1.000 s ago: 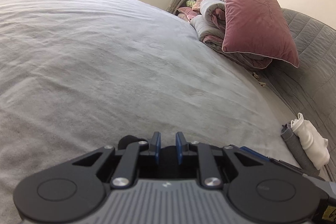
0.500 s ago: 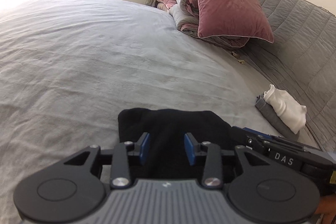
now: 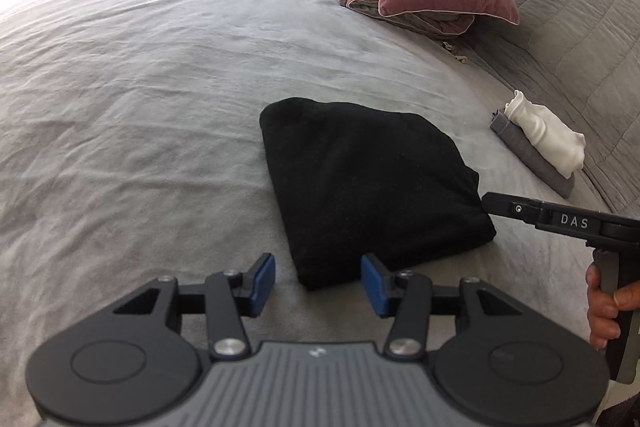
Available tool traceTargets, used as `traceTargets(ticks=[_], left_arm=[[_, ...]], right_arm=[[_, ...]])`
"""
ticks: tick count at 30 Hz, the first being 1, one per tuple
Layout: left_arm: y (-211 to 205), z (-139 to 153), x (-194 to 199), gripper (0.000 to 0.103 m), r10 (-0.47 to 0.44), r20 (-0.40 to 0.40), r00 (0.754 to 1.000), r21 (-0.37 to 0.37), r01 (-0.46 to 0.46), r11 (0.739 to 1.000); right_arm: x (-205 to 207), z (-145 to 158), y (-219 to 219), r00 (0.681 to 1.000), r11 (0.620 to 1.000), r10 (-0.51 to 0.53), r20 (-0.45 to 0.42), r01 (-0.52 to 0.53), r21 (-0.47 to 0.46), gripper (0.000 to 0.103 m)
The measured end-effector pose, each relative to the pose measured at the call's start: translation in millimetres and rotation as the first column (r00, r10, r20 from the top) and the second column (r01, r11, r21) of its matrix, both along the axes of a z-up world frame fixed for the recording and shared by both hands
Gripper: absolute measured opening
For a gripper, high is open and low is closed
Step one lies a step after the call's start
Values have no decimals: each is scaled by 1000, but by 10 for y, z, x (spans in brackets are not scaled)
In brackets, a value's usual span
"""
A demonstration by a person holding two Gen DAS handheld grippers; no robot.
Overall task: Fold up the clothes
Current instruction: 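Open both grippers and reposition them on the sides of the black bundle, then grasp the black bundle with both grippers and lift it off the bed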
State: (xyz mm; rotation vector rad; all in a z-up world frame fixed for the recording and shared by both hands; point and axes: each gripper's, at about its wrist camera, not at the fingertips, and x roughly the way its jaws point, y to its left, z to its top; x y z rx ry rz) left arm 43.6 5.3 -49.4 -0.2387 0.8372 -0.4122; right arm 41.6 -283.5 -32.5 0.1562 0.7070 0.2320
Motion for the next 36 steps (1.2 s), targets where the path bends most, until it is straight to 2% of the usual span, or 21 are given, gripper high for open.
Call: traceTargets(ticks=[1, 3, 5, 7, 12, 14, 16, 19, 22, 25, 27, 29, 31, 33, 36], left_arm=[[29, 13, 26, 59, 9, -7, 1000, -32, -9, 999], [102, 5, 100, 60, 38, -36, 999, -114, -42, 993], [149, -40, 185, 62, 81, -78, 994, -190, -95, 977], [180, -97, 274, 64, 124, -112, 986, -233, -148, 961], [182, -196, 406, 74, 190, -162, 968, -295, -231, 927], [153, -190, 425, 83, 186, -159, 970, -302, -227, 926], [122, -181, 441, 85, 180, -152, 972, -300, -218, 929], [93, -179, 457, 85, 169, -134, 976, -292, -202, 935], [130, -242, 475, 85, 163, -143, 976, -356, -204, 912], [197, -315, 511, 84, 173, -167, 971, -427, -230, 874], [230, -345, 548, 81, 186, -188, 964, -464, -254, 849], [242, -385, 582, 76, 212, -206, 955, -497, -289, 818], [240, -424, 610, 70, 243, -223, 944, -521, -326, 789], [197, -427, 610, 68, 267, -225, 937, -518, -348, 782], [96, -377, 587, 68, 278, -195, 941, -476, -338, 812]], right_arm=[[9, 30, -38, 1000, 1000, -6, 2, 6, 24, 56], [49, 79, -113, 1000, 995, -14, 3, 14, 99, 68], [116, 97, -162, 1000, 985, -18, -10, 19, 174, 70], [197, 75, -181, 999, 973, -37, -34, 43, 225, 71], [386, -78, -215, 986, 939, -87, -145, 129, 318, 71], [443, -122, -223, 981, 927, -86, -175, 143, 347, 71], [486, -152, -224, 978, 920, -80, -192, 146, 363, 71], [519, -178, -222, 979, 919, -72, -193, 140, 369, 71], [527, -212, -259, 981, 906, -68, -180, 136, 400, 71], [548, -257, -307, 984, 883, -65, -167, 134, 449, 71], [572, -293, -350, 983, 853, -63, -173, 143, 501, 72], [587, -323, -383, 981, 823, -54, -187, 150, 548, 70], [594, -332, -395, 979, 808, -41, -198, 149, 570, 69], [590, -317, -395, 979, 809, -33, -202, 145, 569, 68], [563, -284, -404, 978, 811, -23, -207, 139, 568, 68]])
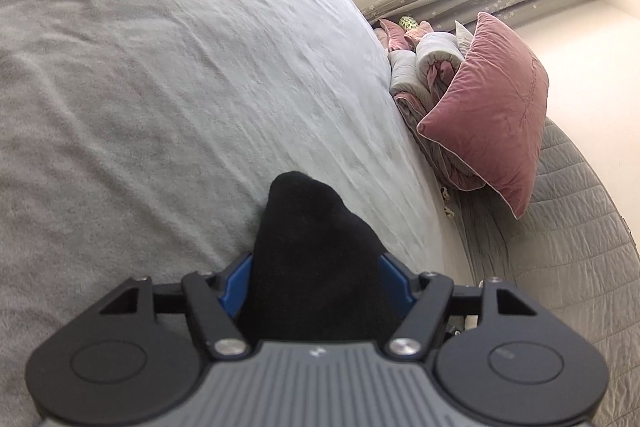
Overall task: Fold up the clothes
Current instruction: 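Grasp the black bundle with both grippers and lift it off the bed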
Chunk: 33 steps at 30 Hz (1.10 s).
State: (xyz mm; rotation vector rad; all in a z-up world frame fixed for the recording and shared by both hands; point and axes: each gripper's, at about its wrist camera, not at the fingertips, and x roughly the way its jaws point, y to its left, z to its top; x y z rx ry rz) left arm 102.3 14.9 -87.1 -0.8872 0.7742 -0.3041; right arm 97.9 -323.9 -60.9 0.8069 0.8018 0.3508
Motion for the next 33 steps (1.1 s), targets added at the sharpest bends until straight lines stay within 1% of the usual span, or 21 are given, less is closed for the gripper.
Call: traceTargets(ticks=[4, 6, 7, 8, 9, 10, 11, 12, 14, 15, 19, 21, 23, 27, 30, 33], left_arm=[[-85, 46, -3, 66, -22, 15, 1000, 68, 21, 997], [-98, 48, 4, 63, -22, 12, 1000, 84, 21, 996], [-105, 50, 8, 61, -22, 11, 1000, 92, 21, 996], [-109, 49, 9, 56, -19, 6, 1000, 100, 18, 995], [-111, 46, 11, 52, -18, -1, 1000, 106, 18, 994], [-106, 37, 22, 40, -20, -19, 1000, 106, 22, 994], [-99, 25, 37, 26, -24, -42, 999, 103, 28, 994], [-94, 26, 47, 22, -22, -60, 998, 103, 28, 994], [-88, 72, 40, 14, -16, -66, 998, 107, 23, 994], [-98, 107, 36, 14, -17, -64, 998, 116, 24, 993], [-254, 319, 19, 11, -53, -22, 998, 202, 57, 978], [-356, 428, 41, 11, -72, -1, 997, 225, 70, 972], [-463, 528, 75, 11, -85, 18, 996, 236, 78, 969], [-738, 708, 191, 10, -127, 53, 991, 270, 108, 957], [-1012, 866, 339, 10, -167, 96, 981, 306, 131, 943], [-1305, 1042, 508, 10, -199, 135, 971, 316, 148, 937]], right_arm=[[-18, 29, 15, 1000, 1000, 17, -8, -17, -10, 66], [-11, 38, 41, 1000, 999, 29, -12, -29, -15, 63], [-8, 36, 61, 999, 999, 35, -15, -36, -17, 59], [-4, 33, 82, 999, 999, 42, -20, -42, -18, 54], [4, 29, 105, 999, 999, 48, -25, -49, -17, 52], [6, 27, 120, 998, 998, 54, -31, -54, -12, 45], [4, 27, 128, 998, 998, 58, -35, -58, -3, 38], [2, 27, 136, 997, 998, 63, -40, -63, 7, 32], [-15, 70, 143, 998, 998, 62, -26, -62, 18, 28], [-31, 108, 144, 998, 998, 63, -10, -63, 17, 28], [-117, 287, 122, 996, 998, 69, 58, -69, 11, 26], [-167, 373, 85, 994, 998, 60, 86, -61, 10, 26], [-237, 447, 21, 993, 1000, 27, 112, -28, 5, 26], [-348, 595, -147, 988, 997, -75, 135, 73, 17, 26], [-369, 808, -214, 973, 992, -109, 204, 118, -35, 26], [-298, 979, -315, 954, 985, -139, 266, 159, -58, 26]])
